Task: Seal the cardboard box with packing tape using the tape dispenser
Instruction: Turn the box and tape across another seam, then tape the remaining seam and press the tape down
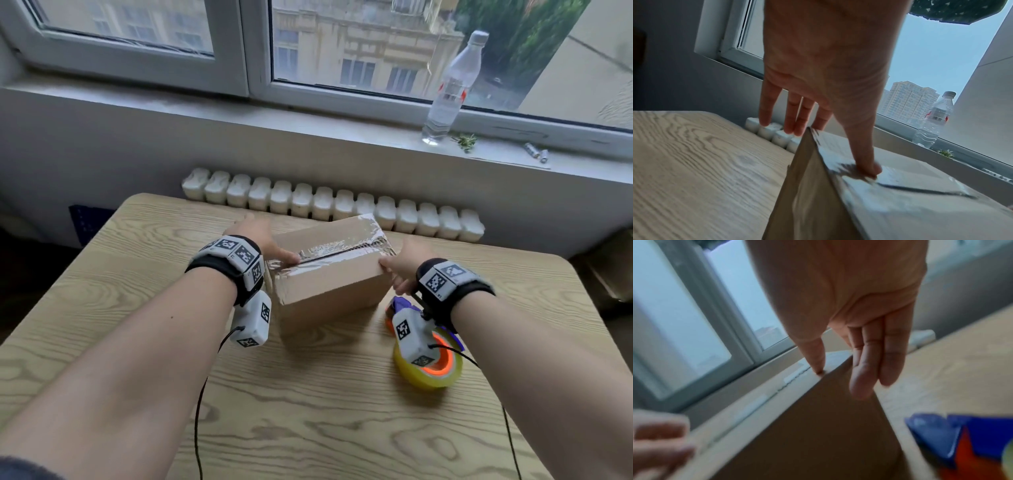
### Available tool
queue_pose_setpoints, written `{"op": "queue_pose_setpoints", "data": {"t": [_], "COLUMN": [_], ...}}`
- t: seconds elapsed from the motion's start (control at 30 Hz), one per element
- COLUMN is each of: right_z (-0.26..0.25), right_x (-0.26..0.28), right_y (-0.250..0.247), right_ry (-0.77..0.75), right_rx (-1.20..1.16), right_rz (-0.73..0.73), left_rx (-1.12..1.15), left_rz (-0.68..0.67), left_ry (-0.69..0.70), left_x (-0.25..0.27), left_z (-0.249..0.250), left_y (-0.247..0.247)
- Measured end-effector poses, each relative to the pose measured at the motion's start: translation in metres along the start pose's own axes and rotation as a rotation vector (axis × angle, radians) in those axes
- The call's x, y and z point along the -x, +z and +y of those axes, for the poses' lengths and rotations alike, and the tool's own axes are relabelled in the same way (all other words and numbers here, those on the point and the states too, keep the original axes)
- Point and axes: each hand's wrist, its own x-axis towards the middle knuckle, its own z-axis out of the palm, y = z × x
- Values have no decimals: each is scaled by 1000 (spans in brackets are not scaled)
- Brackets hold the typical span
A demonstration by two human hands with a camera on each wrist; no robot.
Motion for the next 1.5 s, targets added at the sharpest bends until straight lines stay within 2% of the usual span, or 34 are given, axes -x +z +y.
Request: {"op": "queue_pose_setpoints", "data": {"t": [0.07, 0.17, 0.37, 0.47, 0.6, 0.67, 0.8, 0.9, 0.97, 1.1, 1.2, 1.37, 1.5], "right_z": [-3, -10, -19, -17, -11, -9, -3, 11, 23, 61, 93, 141, 158], "right_x": [4, 12, 23, 23, 30, 35, 45, 51, 56, 62, 60, 49, 30], "right_y": [2, 1, 18, 20, 16, 16, 6, -11, -24, -43, -49, -47, -34], "right_ry": [-6, -134, -237, -270, -248, -251, -259, -273, -269, -238, -203, -151, -138], "right_rx": [-194, -369, -173, -99, -116, -100, 36, 93, 102, 136, 139, 152, 136], "right_rz": [-49, -76, -177, -129, -165, -165, -68, 21, 51, 94, 103, 71, 12], "left_rx": [-5, 83, 267, 312, 291, 245, 114, 66, 20, -122, -172, -257, -308], "left_rz": [-70, -157, -366, -377, -374, -335, 40, 231, 299, 273, 247, 160, 67], "left_ry": [5, 27, 121, 137, 153, 142, 152, 267, 379, 560, 645, 689, 655], "left_x": [4, 12, 21, 26, 34, 35, 34, 46, 54, 67, 76, 76, 67], "left_z": [0, 3, 15, 20, 24, 25, 33, 58, 83, 139, 174, 210, 219], "left_y": [1, 7, 24, 28, 28, 29, 25, 12, 5, 13, 29, 63, 88]}}
